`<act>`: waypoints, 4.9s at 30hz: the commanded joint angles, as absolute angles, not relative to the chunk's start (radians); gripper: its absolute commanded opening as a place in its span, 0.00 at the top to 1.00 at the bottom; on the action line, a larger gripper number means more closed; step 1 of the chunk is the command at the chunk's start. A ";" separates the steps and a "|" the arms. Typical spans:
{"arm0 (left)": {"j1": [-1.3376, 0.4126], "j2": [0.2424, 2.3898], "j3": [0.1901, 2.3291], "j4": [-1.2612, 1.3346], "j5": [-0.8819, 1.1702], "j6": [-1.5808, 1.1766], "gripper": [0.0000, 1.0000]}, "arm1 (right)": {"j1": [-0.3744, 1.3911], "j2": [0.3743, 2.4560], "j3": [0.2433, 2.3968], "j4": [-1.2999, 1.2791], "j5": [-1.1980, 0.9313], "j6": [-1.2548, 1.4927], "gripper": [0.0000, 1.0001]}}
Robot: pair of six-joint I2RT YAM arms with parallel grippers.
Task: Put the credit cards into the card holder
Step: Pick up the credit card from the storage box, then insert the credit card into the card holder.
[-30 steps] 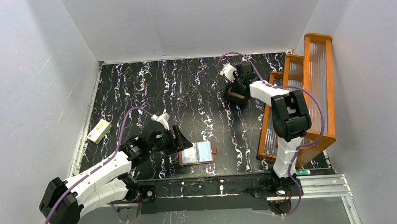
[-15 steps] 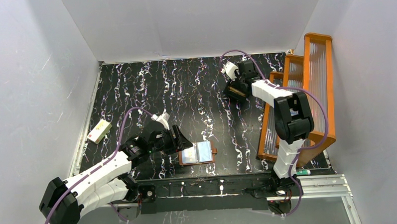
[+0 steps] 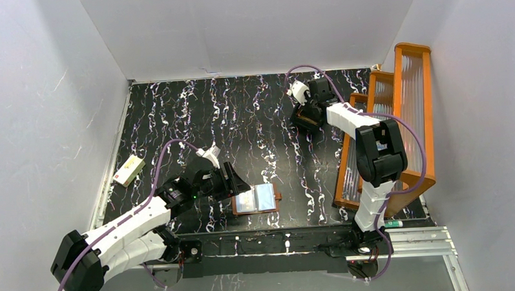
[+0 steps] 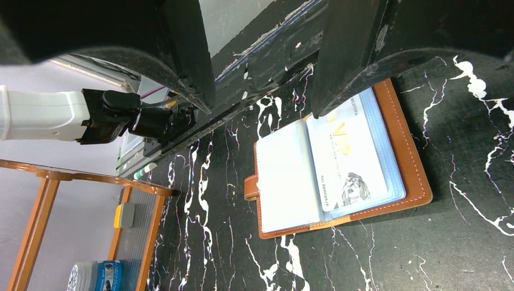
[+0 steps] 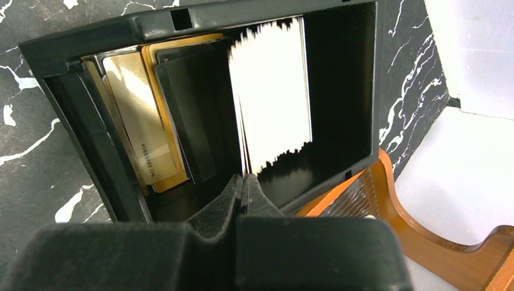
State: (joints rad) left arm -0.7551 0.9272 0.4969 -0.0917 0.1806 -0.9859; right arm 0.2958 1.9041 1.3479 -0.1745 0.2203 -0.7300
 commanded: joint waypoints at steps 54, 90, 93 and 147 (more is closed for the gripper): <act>-0.747 0.997 0.741 -0.074 0.164 -1.016 0.42 | 0.292 1.422 1.321 -0.308 -0.328 0.109 1.00; -0.681 0.851 0.831 0.027 0.158 -1.000 1.00 | 0.626 1.086 0.885 0.162 -0.634 0.809 0.84; -0.681 0.843 0.795 0.013 0.157 -0.999 1.00 | 0.625 1.071 0.868 0.133 -0.608 0.792 0.87; -0.693 1.147 0.210 0.435 0.300 -1.106 1.00 | 0.936 1.526 0.755 -0.228 0.128 0.670 0.70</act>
State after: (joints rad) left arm -0.6846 1.1343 0.2264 0.3885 0.2806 -1.1290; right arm 0.9283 1.5127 0.7834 -0.2459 0.1020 0.6750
